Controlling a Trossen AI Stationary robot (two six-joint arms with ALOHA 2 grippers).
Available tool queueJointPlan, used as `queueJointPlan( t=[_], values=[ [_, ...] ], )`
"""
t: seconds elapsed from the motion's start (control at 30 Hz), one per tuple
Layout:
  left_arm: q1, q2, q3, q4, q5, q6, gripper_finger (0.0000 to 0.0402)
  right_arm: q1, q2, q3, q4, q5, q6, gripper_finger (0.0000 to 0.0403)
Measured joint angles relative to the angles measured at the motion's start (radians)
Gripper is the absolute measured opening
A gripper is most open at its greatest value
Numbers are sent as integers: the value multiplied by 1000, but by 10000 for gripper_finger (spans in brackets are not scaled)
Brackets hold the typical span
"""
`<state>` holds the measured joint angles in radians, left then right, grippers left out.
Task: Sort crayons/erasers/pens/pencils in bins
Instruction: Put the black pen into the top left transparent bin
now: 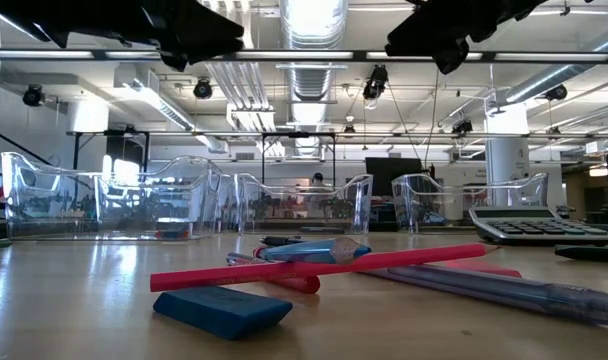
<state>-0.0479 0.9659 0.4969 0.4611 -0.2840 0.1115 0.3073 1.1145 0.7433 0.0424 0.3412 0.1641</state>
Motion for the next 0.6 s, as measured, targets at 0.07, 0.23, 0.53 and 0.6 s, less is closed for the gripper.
queueJointPlan(
  t=[0.07, 0.23, 0.53, 0.6],
  values=[
    [0, 19, 14, 1, 0, 0, 201, 0, 0, 0, -1, 0, 16, 89],
    [0, 18, 28, 0, 0, 0, 201, 0, 0, 0, -3, 0, 53, 89],
    [-24, -81, 18, -122, -1, -3, 201, -2, 0, 0, 1, 13, 7, 89],
    [-33, -113, 17, -144, -2, -20, 201, -2, 0, 0, 0, 44, 7, 89]
  ],
)
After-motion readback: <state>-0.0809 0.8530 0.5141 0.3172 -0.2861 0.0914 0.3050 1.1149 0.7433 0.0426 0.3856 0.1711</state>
